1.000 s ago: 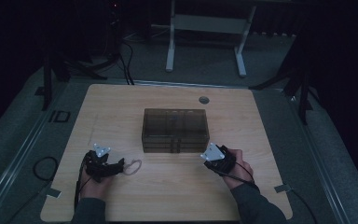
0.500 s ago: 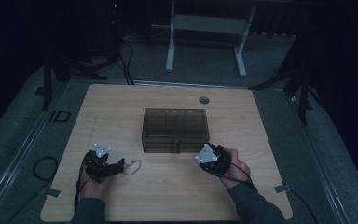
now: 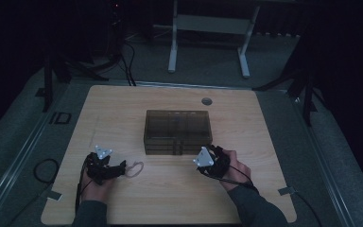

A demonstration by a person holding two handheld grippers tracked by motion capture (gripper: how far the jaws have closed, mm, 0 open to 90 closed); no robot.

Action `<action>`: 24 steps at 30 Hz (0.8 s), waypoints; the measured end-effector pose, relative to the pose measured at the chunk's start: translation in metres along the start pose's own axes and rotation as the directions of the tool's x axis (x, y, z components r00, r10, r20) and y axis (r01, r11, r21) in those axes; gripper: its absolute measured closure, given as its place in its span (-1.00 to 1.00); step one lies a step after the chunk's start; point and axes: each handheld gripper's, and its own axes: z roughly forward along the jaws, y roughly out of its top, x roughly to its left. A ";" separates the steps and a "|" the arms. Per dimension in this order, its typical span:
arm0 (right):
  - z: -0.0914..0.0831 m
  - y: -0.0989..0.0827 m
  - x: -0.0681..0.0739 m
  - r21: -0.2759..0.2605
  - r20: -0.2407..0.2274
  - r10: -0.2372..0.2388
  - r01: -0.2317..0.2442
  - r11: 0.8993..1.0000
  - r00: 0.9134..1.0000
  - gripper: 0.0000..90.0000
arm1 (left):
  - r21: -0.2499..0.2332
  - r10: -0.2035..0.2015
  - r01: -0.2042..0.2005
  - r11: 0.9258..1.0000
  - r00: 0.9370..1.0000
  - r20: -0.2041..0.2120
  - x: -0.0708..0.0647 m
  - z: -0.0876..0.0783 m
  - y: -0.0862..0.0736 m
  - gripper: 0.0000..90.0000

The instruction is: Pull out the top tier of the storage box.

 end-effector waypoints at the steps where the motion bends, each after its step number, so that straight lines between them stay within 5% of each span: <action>1: 0.000 0.001 0.000 0.002 0.002 -0.003 0.003 1.000 1.000 0.51 | 0.000 0.000 0.000 1.000 1.000 0.000 0.000 0.000 0.000 -0.70; 24: 0.000 0.015 0.010 0.002 0.055 -0.087 0.087 0.996 0.995 0.56 | 0.000 0.001 -0.001 1.000 1.000 0.000 0.000 0.000 0.000 -0.70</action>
